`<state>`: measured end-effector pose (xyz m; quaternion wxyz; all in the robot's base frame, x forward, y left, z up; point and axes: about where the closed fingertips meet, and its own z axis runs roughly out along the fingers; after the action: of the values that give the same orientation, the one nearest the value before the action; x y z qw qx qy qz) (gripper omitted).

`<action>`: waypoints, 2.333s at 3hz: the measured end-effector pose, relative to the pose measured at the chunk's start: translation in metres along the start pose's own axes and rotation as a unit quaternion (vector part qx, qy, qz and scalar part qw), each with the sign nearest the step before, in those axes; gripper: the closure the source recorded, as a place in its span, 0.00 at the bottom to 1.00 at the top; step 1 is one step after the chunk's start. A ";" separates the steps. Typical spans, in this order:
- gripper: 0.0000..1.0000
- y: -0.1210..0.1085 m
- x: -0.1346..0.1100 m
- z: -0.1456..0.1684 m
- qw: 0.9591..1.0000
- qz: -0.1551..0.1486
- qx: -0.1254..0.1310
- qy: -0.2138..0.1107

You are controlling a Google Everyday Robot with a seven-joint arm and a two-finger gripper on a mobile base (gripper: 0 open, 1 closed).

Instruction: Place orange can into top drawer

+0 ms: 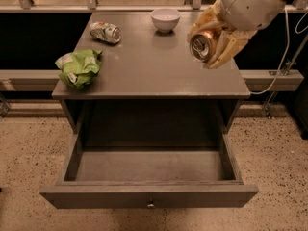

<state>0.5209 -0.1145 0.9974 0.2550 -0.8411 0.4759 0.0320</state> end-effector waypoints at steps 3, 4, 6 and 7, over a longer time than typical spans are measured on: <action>1.00 -0.009 -0.011 0.018 0.996 0.033 0.035 -0.076; 1.00 -0.002 0.003 0.079 0.977 0.038 0.079 -0.196; 1.00 -0.017 0.010 0.108 0.893 0.032 0.221 -0.392; 1.00 -0.017 0.010 0.108 0.893 0.032 0.221 -0.392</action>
Offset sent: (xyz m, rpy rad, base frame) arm -0.0050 0.0115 0.0067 0.0685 0.0447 -0.0530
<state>0.5609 -0.0656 0.9072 0.5985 -0.6670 0.3588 0.2610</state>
